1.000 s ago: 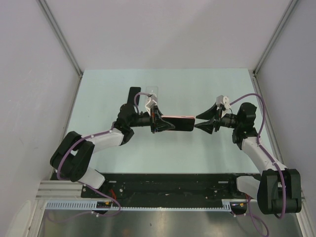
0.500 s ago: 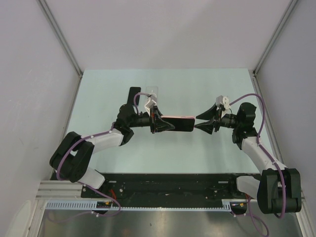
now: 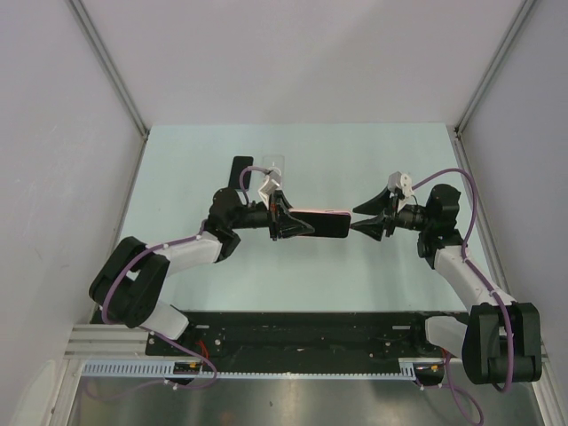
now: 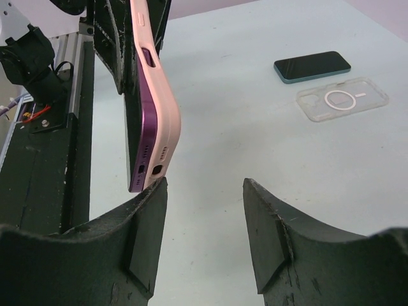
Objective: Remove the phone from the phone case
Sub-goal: Remove the phone case from the phone.
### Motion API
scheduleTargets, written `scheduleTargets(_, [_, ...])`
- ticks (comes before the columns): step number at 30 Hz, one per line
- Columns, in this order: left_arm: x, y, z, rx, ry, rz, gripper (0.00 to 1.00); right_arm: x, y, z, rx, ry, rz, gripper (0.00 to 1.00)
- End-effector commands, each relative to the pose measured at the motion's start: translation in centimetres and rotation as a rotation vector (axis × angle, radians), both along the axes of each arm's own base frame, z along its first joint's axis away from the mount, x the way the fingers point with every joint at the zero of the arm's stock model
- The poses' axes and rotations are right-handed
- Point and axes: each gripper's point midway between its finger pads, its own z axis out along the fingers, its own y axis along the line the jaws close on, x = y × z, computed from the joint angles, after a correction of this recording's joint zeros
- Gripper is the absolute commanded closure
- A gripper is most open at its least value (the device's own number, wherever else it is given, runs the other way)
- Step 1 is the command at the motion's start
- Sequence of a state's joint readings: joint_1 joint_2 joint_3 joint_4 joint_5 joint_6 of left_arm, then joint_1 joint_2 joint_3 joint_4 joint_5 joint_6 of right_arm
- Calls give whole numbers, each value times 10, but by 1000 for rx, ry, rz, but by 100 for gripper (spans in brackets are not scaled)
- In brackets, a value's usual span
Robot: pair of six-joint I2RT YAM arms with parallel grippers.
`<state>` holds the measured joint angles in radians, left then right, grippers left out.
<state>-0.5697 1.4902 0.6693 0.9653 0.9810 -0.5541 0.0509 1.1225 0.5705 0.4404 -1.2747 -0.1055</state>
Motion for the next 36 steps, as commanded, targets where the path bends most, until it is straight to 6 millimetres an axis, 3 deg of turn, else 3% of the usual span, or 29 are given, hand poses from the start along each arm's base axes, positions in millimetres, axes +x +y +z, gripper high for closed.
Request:
scheduleTargets(1, [-6,1,29,-72,-96,-18,100,4,2,14,5,-52,9,44])
scheduleTargets(8, [0,3,29,-79,-115,32,100,-5,-2,17,-1,-86,43,44])
scheduleTargets(36, [0,1,25,-74,-105,29,100,3,4,21,24,-39,5,44])
